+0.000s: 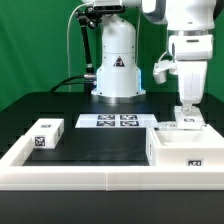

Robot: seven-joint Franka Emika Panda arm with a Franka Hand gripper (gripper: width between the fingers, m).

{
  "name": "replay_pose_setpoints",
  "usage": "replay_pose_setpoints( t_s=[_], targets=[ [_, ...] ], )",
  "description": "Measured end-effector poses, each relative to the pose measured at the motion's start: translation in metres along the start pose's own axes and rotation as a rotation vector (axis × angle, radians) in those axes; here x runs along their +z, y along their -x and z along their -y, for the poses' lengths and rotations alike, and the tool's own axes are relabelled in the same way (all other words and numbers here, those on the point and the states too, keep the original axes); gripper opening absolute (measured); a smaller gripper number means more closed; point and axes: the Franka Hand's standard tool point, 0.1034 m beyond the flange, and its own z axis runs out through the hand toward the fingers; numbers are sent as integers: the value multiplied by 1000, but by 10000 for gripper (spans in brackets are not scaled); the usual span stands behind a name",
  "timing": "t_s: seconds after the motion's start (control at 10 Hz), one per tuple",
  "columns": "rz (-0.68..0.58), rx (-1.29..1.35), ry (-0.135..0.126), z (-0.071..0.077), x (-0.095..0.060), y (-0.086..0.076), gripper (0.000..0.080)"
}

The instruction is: Assemble cabinet

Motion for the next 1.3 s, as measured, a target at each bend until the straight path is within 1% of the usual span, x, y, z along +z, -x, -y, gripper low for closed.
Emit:
replay_pose_setpoints(
  t_s=[0.5,1.0,1.3],
  targets=[
    [1,5,-5,0,2,2,70],
    [-13,17,5,-19,4,-1,70],
    [-14,19,7,-20,4,-1,70]
  ],
)
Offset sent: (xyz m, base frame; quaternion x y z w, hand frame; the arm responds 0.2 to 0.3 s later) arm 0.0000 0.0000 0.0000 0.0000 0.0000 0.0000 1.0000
